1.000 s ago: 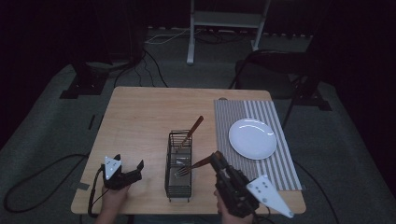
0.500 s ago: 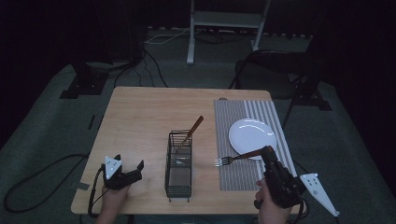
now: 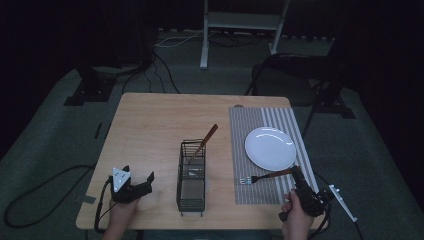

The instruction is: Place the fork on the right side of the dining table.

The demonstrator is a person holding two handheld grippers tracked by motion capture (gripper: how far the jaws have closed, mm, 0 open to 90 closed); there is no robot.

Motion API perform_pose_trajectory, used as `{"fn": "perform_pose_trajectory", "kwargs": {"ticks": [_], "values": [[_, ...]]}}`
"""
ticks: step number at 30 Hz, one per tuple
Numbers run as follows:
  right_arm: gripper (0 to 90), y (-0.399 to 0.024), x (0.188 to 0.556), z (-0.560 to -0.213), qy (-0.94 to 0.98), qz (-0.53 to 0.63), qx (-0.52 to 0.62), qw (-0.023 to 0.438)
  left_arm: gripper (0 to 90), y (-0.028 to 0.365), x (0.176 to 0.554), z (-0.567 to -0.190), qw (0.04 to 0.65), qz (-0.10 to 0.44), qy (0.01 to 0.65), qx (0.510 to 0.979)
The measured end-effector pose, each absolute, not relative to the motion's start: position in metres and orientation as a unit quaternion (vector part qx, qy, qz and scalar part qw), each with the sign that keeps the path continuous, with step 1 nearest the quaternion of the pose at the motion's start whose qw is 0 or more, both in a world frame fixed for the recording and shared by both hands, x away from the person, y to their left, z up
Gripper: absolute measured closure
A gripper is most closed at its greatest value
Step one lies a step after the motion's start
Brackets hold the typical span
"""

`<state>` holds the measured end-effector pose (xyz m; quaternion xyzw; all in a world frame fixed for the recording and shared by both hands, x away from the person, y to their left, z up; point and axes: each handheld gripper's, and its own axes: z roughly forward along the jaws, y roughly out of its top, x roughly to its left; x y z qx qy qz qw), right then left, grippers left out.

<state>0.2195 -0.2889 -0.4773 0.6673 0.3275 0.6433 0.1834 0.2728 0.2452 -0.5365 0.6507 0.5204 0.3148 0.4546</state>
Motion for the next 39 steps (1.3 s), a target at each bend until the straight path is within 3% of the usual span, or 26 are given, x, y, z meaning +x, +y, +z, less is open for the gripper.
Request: {"fn": "perform_pose_trajectory", "kwargs": {"ticks": [19,33,39], "values": [[78.7,-0.324,0.242,-0.542,0.261,0.611,0.737,0.123,2.7,0.245,0.272,-0.536,0.455,0.314,0.519,0.652],[69.0,-0.334,0.249,-0.554,0.275,0.520,0.798,0.132,2.8,0.245,0.272,-0.536,0.458,0.314,0.517,0.651],[59.3,-0.331,0.252,-0.552,0.324,0.460,0.808,0.176,2.8,0.245,0.272,-0.536,0.461,0.314,0.516,0.650]]}}
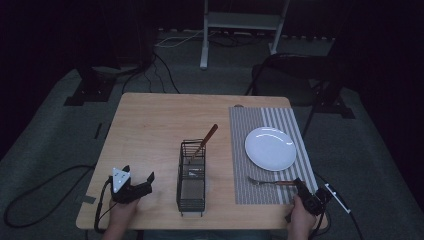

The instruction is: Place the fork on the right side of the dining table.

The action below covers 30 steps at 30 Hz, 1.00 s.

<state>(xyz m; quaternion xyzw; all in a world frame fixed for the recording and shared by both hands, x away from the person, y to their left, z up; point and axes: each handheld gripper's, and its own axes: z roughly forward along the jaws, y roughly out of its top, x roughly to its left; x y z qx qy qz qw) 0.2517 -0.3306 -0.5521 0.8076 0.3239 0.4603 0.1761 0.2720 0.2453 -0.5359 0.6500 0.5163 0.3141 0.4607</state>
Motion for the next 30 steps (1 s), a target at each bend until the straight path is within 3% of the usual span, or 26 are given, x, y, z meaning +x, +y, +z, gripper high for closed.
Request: {"fn": "perform_pose_trajectory", "kwargs": {"ticks": [8,12,14,16,19,30], "values": [[50.9,-0.326,0.262,-0.550,0.385,0.415,0.796,0.212,2.7,0.246,0.272,-0.536,0.461,0.315,0.516,0.650],[43.1,-0.320,0.270,-0.547,0.447,0.358,0.779,0.253,2.7,0.246,0.271,-0.536,0.462,0.314,0.515,0.650],[32.2,-0.318,0.273,-0.546,0.469,0.341,0.770,0.265,2.7,0.246,0.271,-0.536,0.463,0.314,0.514,0.650],[29.8,-0.318,0.275,-0.544,0.476,0.338,0.767,0.266,2.7,0.246,0.271,-0.536,0.463,0.314,0.514,0.650],[18.4,-0.318,0.272,-0.540,0.469,0.352,0.763,0.273,2.7,0.245,0.271,-0.536,0.463,0.314,0.514,0.651],[13.2,-0.289,0.265,-0.504,0.507,0.408,0.700,0.293,2.7,0.246,0.271,-0.535,0.461,0.317,0.516,0.648]]}}
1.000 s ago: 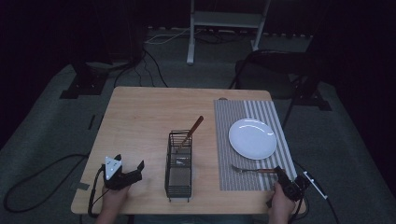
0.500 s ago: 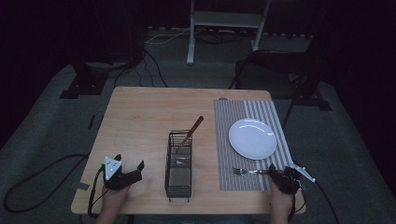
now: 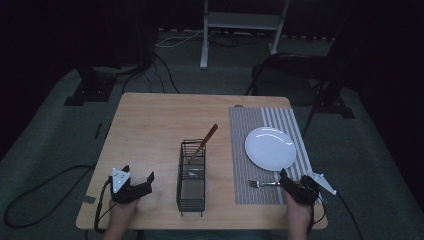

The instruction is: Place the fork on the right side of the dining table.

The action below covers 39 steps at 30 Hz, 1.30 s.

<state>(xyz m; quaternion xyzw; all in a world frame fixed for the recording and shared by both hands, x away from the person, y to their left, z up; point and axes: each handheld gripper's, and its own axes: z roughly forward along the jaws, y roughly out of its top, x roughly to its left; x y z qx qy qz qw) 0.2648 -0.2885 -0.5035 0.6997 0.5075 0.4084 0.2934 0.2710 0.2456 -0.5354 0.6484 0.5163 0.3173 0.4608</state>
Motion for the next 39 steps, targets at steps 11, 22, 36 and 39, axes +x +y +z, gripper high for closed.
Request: {"fn": "perform_pose_trajectory", "kwargs": {"ticks": [11,22,36,39], "values": [[11.9,-0.238,0.270,-0.455,0.542,0.480,0.628,0.286,2.7,0.246,0.271,-0.535,0.466,0.312,0.515,0.649],[12.0,-0.190,0.293,-0.425,0.570,0.524,0.576,0.263,2.8,0.247,0.272,-0.535,0.465,0.303,0.518,0.651],[13.5,-0.127,0.327,-0.404,0.596,0.550,0.537,0.232,2.8,0.247,0.270,-0.533,0.469,0.309,0.515,0.648],[13.7,-0.117,0.334,-0.406,0.595,0.551,0.539,0.228,2.8,0.249,0.268,-0.531,0.476,0.312,0.513,0.643]]}}
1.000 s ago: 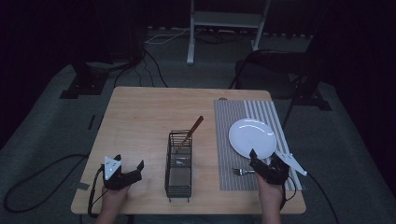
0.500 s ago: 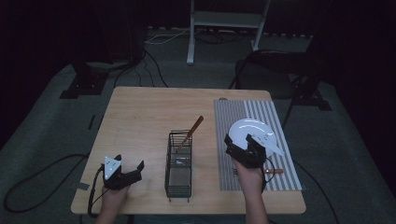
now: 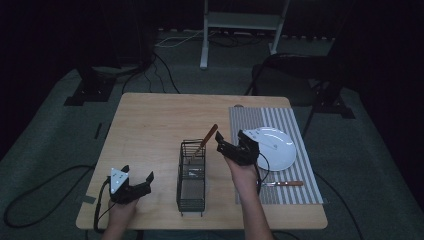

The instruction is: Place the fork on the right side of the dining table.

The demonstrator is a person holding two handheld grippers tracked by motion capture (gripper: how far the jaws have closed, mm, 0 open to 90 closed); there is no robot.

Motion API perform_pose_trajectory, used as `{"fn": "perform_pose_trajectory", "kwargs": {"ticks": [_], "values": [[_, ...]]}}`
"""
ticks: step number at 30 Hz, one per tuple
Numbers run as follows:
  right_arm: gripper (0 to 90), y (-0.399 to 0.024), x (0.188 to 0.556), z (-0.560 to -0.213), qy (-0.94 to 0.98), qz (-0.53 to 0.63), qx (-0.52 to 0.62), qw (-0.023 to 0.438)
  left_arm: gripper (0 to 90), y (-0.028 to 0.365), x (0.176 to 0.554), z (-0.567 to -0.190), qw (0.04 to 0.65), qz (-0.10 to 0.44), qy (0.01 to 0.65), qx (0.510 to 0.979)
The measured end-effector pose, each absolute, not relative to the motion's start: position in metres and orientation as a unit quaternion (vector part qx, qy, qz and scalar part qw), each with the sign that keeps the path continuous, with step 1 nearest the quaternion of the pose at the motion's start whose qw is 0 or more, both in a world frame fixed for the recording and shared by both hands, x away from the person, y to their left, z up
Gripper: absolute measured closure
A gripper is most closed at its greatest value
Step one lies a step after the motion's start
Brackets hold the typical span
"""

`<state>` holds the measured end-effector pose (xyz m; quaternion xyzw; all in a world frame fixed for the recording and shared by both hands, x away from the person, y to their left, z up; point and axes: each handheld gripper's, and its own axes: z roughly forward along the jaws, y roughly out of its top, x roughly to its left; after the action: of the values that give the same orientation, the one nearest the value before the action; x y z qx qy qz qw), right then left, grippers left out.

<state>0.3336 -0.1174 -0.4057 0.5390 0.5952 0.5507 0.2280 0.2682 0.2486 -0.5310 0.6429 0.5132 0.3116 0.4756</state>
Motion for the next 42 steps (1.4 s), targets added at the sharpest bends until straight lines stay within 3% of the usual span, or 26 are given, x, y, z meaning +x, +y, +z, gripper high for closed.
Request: {"fn": "perform_pose_trajectory", "kwargs": {"ticks": [14,23,25,31,34,42], "values": [[12.9,-0.088,0.362,-0.424,0.599,0.548,0.554,0.188,2.8,0.250,0.269,-0.531,0.481,0.308,0.517,0.638],[12.3,-0.081,0.367,-0.419,0.603,0.547,0.549,0.188,2.7,0.250,0.269,-0.531,0.482,0.307,0.517,0.637],[20.0,-0.081,0.367,-0.418,0.606,0.548,0.544,0.192,2.8,0.250,0.270,-0.531,0.481,0.307,0.517,0.638],[63.0,-0.079,0.365,-0.418,0.606,0.556,0.537,0.187,2.8,0.251,0.269,-0.530,0.481,0.309,0.517,0.637],[76.2,-0.079,0.365,-0.417,0.603,0.555,0.540,0.191,2.8,0.251,0.269,-0.530,0.482,0.309,0.518,0.636],[80.3,-0.081,0.361,-0.412,0.591,0.581,0.529,0.179,2.8,0.250,0.269,-0.531,0.480,0.312,0.516,0.637]]}}
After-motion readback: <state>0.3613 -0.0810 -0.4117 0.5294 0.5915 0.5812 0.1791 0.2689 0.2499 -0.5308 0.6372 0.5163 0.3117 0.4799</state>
